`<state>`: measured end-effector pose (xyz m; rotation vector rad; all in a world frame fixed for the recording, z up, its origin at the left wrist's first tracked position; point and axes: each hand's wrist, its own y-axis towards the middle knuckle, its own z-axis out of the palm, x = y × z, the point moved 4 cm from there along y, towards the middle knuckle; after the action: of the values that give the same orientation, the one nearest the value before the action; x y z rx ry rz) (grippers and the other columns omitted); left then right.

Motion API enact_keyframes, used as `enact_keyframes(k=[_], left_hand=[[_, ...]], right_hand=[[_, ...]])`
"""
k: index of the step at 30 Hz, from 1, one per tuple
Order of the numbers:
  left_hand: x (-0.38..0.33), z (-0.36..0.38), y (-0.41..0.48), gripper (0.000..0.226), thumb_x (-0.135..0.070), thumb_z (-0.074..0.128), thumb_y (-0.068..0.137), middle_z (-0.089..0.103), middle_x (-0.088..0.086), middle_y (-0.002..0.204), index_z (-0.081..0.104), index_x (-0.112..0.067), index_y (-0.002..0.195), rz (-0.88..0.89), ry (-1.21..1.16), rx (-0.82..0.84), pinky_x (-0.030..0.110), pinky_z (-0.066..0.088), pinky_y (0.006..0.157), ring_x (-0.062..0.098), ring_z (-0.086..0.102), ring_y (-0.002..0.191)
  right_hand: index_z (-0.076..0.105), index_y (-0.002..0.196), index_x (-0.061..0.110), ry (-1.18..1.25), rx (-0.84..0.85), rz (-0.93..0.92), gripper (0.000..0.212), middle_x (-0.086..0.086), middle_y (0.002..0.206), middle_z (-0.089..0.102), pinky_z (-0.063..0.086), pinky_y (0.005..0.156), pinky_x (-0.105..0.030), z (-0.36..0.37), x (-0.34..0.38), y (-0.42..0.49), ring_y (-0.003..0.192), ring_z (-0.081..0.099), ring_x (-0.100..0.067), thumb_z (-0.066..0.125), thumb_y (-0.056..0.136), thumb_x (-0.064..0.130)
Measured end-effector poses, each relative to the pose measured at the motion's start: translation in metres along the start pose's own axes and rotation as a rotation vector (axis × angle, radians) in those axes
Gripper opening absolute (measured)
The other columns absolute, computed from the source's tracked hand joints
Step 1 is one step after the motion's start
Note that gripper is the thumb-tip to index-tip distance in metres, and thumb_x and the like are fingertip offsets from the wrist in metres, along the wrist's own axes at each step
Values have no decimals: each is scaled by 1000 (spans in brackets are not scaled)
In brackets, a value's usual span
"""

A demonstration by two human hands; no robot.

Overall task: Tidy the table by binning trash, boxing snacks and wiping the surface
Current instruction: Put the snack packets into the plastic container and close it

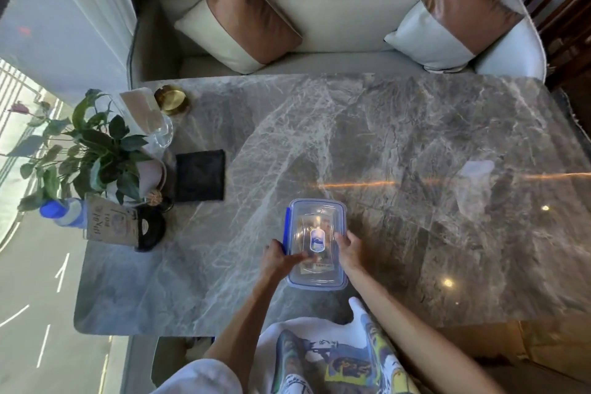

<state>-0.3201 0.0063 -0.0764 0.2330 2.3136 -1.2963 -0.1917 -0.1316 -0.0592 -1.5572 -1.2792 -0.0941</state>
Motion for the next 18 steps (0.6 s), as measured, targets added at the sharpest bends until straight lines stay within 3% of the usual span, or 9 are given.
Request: enact_keyframes(k=[3,6,9,11,15,18], left_hand=[[-4,4,0,65,-47,80,68,61,15,111,58,-4,112,37,59,36,43,52,90,32,61,102],[-3,8,-3,53,-44,71,79,69,17,106,61,-4,112,49,84,-7,42,53,87,36,63,102],[-3,12,-6,39,-34,63,87,71,20,104,62,-2,110,43,83,-67,40,51,80,38,65,98],[-6,14,-9,34,-29,59,90,71,21,105,62,-3,111,46,99,-98,41,51,79,39,66,97],[-10,14,-10,33,-26,58,92,70,22,109,62,-3,115,36,103,-122,42,53,83,39,65,101],[-10,16,-10,35,-25,55,94,67,24,114,57,-1,118,26,113,-99,42,51,86,39,63,105]], right_hand=[[48,139,1,-26,109,-2,45,-22,138,56,44,107,-43,-1,-1,1,125,56,-36,57,97,17],[29,151,12,39,223,19,63,-16,148,46,40,107,-27,-3,-9,1,134,47,-31,59,96,14],[-2,156,29,79,254,105,86,-5,160,28,31,114,-40,-1,-14,5,144,33,-27,60,96,21],[-10,154,35,56,252,150,93,-4,162,22,29,116,-45,-2,-15,9,146,29,-29,61,94,25],[-7,155,32,50,247,256,108,-6,163,22,31,117,-49,-9,-23,17,146,30,-30,73,83,40],[13,155,17,68,229,371,106,-9,156,34,37,112,-47,-10,-38,17,139,40,-31,75,77,52]])
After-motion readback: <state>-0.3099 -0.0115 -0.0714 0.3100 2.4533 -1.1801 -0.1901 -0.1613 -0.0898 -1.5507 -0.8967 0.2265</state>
